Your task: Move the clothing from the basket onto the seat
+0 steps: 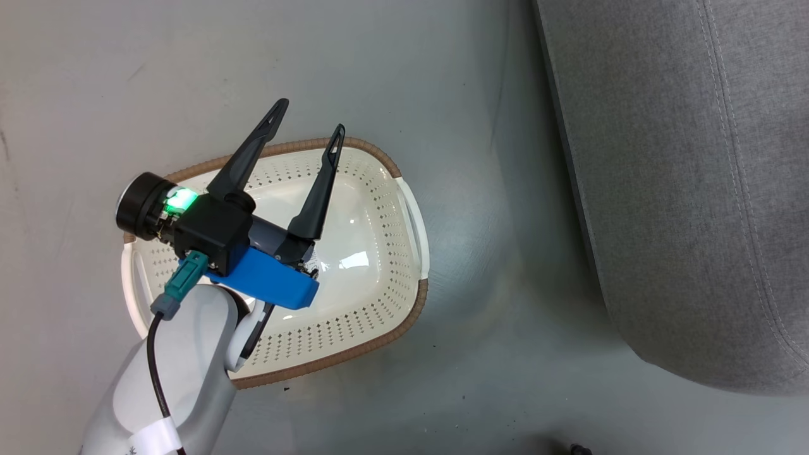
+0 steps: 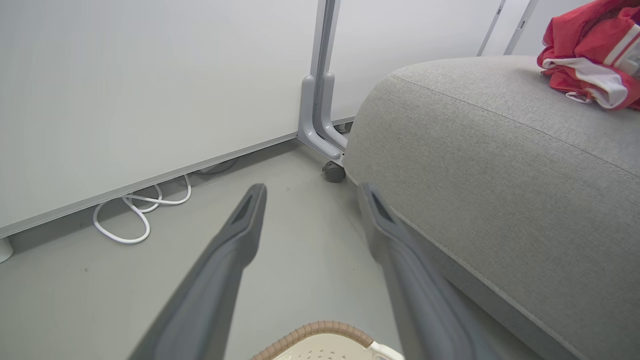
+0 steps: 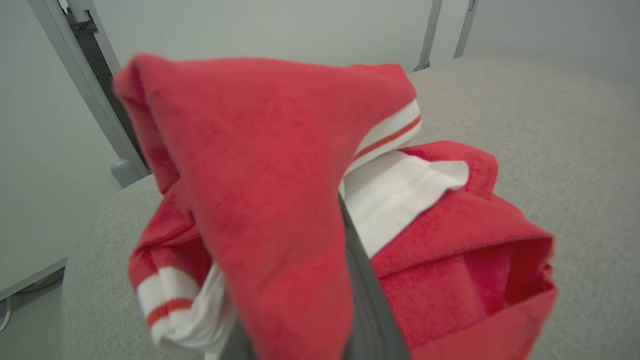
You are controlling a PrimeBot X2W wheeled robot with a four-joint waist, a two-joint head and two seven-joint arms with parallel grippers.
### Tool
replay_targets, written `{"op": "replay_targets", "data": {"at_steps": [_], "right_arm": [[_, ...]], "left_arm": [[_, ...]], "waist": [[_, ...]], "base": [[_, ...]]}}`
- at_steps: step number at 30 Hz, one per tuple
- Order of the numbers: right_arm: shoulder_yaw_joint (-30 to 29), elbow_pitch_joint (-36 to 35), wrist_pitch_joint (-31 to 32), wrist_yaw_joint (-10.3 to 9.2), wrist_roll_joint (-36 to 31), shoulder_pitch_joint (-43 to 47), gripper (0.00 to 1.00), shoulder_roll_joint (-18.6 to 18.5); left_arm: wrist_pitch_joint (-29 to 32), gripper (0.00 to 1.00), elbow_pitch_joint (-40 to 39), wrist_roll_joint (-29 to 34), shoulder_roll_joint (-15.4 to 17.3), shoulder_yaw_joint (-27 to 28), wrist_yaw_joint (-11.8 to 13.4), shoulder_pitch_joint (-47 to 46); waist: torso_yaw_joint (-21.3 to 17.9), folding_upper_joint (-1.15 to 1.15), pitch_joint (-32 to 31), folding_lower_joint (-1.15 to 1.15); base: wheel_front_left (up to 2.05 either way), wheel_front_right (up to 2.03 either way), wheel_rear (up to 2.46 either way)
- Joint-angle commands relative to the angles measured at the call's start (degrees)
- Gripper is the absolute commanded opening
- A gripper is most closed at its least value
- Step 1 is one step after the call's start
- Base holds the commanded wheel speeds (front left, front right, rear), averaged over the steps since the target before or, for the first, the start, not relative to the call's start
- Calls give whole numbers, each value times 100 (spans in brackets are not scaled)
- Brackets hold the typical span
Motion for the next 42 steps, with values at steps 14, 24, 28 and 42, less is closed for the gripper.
{"op": "replay_targets", "data": {"at_steps": [14,24,28,42], "right_arm": [[183,820,-496,1,-24,-252,100,-167],[391,1030,-614,1,52,-205,100,-290],[512,1076,-670,1,44,-38,100,-362],[1000,617,-647,1,-75,1073,100,-192]], "left_arm": [[-17,100,-4,15,34,128,-9,34],[-17,100,51,-34,-67,68,-9,91],[-17,100,51,-64,-141,153,-8,141],[-17,100,375,-378,-560,424,-8,846]], "waist": [[-104,0,-118,-1],[-81,0,-278,-1],[-32,0,-431,-1],[181,0,-1743,-1]], "base": [[0,0,0],[0,0,0],[0,0,0],[0,0,0]]}}
